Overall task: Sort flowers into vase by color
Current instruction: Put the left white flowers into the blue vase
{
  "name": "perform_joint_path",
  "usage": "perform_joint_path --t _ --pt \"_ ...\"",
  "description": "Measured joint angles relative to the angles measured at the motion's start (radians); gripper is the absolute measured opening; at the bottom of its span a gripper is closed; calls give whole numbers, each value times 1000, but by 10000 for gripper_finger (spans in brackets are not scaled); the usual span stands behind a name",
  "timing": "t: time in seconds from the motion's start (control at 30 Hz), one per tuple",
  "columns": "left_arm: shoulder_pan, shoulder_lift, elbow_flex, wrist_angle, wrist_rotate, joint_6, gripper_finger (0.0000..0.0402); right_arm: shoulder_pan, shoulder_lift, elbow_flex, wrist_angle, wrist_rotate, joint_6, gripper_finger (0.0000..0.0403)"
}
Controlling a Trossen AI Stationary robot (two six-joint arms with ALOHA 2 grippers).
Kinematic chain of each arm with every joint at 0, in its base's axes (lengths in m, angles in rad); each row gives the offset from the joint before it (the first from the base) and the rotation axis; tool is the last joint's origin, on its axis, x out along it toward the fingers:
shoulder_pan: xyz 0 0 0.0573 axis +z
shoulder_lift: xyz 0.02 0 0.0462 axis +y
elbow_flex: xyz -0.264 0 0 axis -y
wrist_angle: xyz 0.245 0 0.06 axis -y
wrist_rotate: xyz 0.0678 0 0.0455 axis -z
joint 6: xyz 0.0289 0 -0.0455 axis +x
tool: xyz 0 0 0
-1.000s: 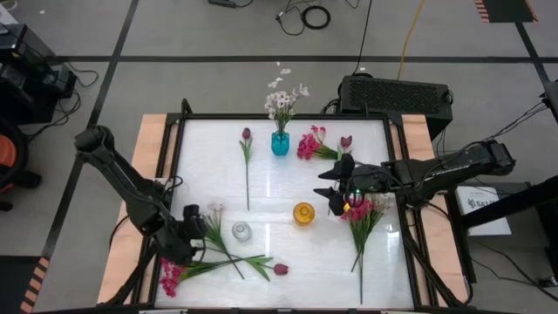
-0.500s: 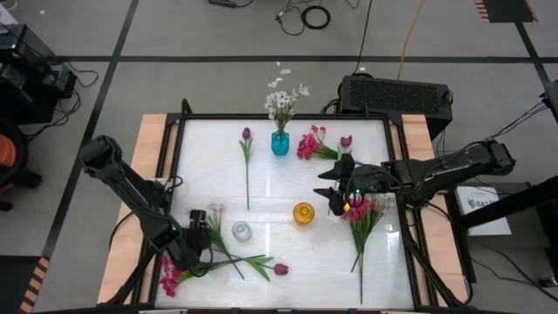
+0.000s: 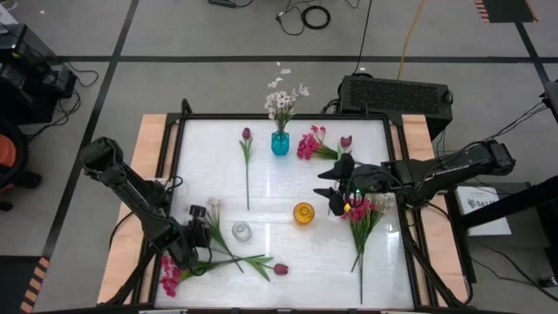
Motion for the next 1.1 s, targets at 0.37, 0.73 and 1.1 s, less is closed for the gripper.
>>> perform_joint_path --t 0.37,0.73,1.1 --pt "0 -29 90 -167 82 5 10 0 0 0 39 0 0 239" --pt "0 -29 331 -475 83 25 10 0 0 0 42 0 17 239" --pt "4 -29 607 -698 -11 145 10 0 76 1 214 0 -8 239"
